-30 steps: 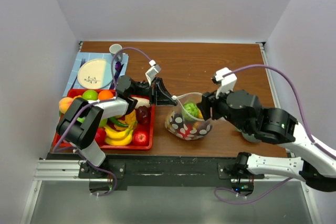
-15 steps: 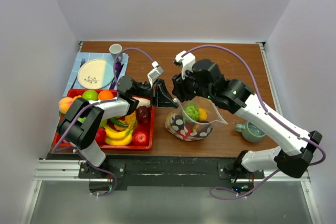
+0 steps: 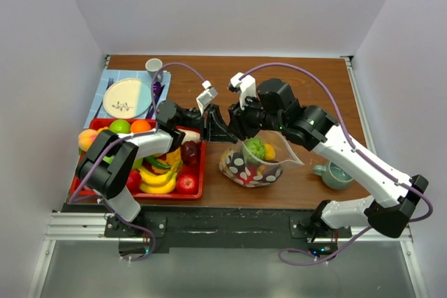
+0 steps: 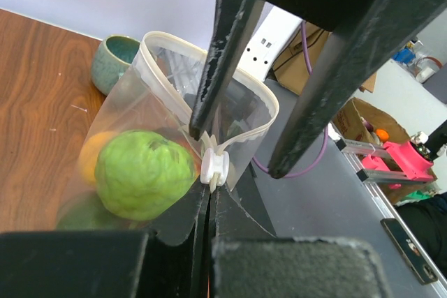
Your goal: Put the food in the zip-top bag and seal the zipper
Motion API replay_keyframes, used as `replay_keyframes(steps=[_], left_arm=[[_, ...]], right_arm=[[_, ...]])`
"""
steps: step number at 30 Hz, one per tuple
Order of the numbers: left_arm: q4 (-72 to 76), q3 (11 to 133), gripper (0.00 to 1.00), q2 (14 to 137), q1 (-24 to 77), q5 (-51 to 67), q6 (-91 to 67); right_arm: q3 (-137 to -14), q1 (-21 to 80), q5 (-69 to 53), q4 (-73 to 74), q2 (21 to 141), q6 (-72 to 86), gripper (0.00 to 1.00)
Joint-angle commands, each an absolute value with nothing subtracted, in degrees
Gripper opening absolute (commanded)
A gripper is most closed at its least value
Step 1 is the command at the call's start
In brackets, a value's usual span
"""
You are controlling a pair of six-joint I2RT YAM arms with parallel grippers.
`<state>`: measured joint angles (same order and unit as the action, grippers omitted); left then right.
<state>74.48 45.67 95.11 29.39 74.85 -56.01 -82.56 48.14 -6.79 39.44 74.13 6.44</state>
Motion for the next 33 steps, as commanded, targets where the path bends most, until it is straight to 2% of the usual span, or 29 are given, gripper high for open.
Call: replay_keyframes(steps=[1,33], left_arm=[[108.7,48.2,0.00,93.3,29.7,75.5,-56.5],[108.7,49.4,0.00,95.8,29.2,74.4,-56.1]], right_arm=[[-82.4,47.2,-9.4,39.3,74.4,4.2,0.39],[-77.8,45.9,-9.8,39.2,71.5,4.1,0.29]])
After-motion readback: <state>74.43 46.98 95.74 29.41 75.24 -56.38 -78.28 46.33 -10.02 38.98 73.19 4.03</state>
